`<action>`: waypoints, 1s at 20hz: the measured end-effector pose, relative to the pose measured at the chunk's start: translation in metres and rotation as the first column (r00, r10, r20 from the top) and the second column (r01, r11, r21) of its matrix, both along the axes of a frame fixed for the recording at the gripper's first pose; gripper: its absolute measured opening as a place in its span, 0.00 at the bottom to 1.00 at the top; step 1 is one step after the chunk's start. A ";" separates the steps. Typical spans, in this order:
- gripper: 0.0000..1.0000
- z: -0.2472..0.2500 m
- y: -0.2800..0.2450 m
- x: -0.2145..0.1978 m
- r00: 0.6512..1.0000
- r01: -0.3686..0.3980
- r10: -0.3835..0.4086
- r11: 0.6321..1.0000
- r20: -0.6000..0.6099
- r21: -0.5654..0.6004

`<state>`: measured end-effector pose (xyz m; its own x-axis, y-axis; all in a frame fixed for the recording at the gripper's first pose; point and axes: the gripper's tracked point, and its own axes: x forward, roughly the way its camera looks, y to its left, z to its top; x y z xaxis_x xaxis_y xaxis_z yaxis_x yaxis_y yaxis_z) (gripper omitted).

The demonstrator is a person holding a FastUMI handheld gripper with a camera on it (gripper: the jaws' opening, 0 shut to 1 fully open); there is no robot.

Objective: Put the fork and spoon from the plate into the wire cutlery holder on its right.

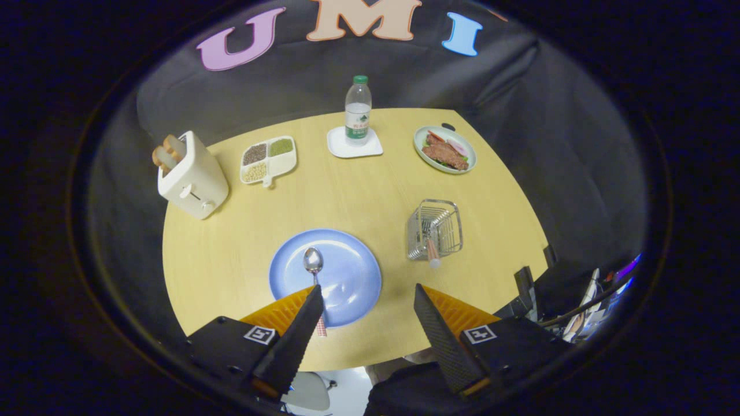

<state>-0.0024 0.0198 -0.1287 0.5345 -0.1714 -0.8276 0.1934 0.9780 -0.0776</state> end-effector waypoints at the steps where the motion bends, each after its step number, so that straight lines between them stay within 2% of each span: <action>1: 1.00 -0.006 0.005 -0.003 1.000 -0.005 0.005 1.000 0.021 -0.003; 8: 1.00 -0.059 0.041 -0.015 0.989 -0.050 0.053 0.998 0.139 -0.025; 14: 1.00 -0.105 0.057 -0.007 0.965 -0.084 0.097 0.995 0.242 -0.062; 20: 0.94 -0.144 0.063 0.000 0.954 -0.126 0.143 0.989 0.262 -0.083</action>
<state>-0.0028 0.0824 -0.2724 0.7561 -0.1307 -0.6412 0.0826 0.9911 -0.1045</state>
